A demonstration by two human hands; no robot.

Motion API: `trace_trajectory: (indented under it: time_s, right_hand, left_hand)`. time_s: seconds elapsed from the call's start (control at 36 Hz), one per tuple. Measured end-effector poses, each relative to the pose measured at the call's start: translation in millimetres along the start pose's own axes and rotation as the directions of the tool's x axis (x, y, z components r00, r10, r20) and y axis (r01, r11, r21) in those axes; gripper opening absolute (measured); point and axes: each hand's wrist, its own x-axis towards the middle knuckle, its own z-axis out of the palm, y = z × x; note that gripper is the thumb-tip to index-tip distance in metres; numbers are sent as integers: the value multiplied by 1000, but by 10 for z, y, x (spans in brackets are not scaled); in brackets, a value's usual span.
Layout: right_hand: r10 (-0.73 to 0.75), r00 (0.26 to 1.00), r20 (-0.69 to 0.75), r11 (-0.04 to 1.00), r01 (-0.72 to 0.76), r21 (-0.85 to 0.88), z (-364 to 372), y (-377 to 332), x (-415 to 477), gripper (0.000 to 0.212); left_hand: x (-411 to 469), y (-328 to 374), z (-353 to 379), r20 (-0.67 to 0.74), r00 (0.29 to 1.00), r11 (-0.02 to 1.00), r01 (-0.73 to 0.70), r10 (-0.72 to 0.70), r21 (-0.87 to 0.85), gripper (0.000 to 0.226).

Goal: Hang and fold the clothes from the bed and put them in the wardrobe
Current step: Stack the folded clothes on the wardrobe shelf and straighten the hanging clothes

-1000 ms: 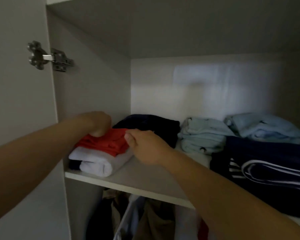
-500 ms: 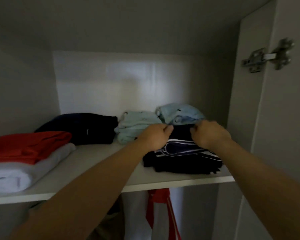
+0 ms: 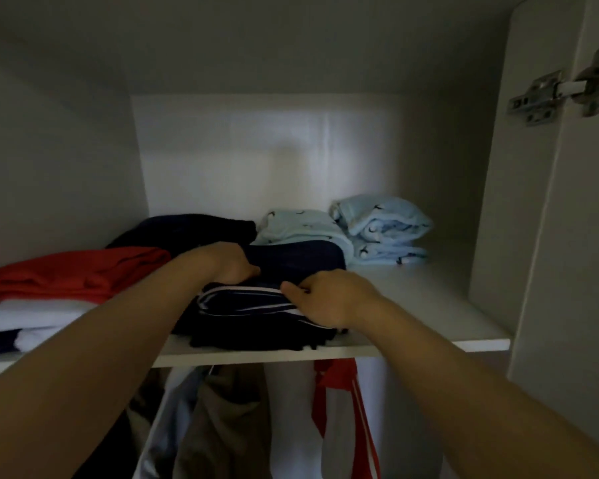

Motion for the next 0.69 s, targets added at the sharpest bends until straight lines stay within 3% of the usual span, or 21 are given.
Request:
trace_trajectory:
  time_s: [0.06,0.11,0.28,0.39,0.47,0.58,0.69]
  right_hand:
    - [-77,997,15,995,75,66,96,-270,108,72]
    - [-148,989,17,984,146,99,199,-507,209,65]
    - [-188,979,-73,978,194,74,388,-776,407,56]
    - [-202,978,53,975,196,108,219,-724,501,58]
    - [-85,990,110,949,47,312,-1,-601,599,67]
    - [218,974,62,742,-207,638,-295,-284,772,60]
    - [547,831,-103,563,-274,780,-467,271,909,60]
  left_hand:
    - [-81,-146,-28,5,997,989,73,-75,132,64]
    - [-116,-297,-2,8,991,975,132,-135,177,63]
    - [-217,-653,89,-37,991,975,135,-131,179,53]
    - [-216,-614,27,30,992,982,119,-125,144,46]
    - [-162,-508,-176,14,995,968,95,-101,233,46]
    - [77,-236,-441,-123,991,972,-29,59,233,26]
    - [363,192,-554,-234,928,949,-244,288,202,21]
